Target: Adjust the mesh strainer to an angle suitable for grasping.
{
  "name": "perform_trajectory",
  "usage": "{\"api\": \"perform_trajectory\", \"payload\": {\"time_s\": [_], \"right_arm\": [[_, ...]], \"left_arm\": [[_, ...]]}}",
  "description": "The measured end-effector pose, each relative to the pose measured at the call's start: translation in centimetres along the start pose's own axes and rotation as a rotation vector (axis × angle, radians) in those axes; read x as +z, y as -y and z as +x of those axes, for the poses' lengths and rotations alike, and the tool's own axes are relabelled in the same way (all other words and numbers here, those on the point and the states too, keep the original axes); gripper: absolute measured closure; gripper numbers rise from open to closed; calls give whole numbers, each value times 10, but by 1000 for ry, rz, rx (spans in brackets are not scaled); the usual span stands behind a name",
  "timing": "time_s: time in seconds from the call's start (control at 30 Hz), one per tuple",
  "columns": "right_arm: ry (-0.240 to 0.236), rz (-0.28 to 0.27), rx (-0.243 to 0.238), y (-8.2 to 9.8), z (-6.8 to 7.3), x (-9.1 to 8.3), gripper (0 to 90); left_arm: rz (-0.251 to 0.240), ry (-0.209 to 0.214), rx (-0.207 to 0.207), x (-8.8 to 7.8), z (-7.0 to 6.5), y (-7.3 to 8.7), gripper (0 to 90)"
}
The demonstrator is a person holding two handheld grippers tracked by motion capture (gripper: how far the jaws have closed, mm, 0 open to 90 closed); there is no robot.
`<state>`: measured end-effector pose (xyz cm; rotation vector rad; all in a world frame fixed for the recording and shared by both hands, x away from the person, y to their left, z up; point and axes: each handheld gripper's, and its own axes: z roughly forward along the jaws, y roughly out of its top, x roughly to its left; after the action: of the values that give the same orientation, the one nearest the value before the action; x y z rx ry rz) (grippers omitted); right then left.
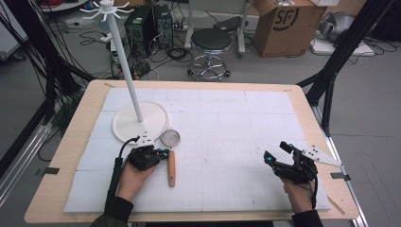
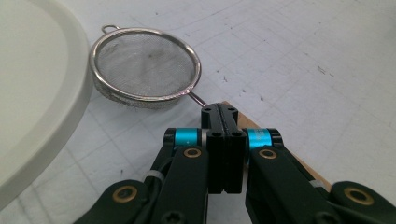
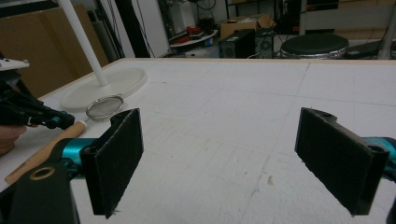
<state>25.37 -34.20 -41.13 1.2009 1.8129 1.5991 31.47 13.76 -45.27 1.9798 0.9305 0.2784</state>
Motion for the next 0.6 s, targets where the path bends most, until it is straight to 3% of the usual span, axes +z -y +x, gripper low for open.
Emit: {"api": "perform_trajectory", "payload": {"time_s": [0.33, 0.6], "right_arm": [[19, -4, 13, 2, -2, -9, 142], [29, -2, 16, 4, -3, -14, 143]], "left_arm": [[5, 36, 4, 15, -5, -10, 900], [49, 72, 65, 34, -15, -20, 900]]}}
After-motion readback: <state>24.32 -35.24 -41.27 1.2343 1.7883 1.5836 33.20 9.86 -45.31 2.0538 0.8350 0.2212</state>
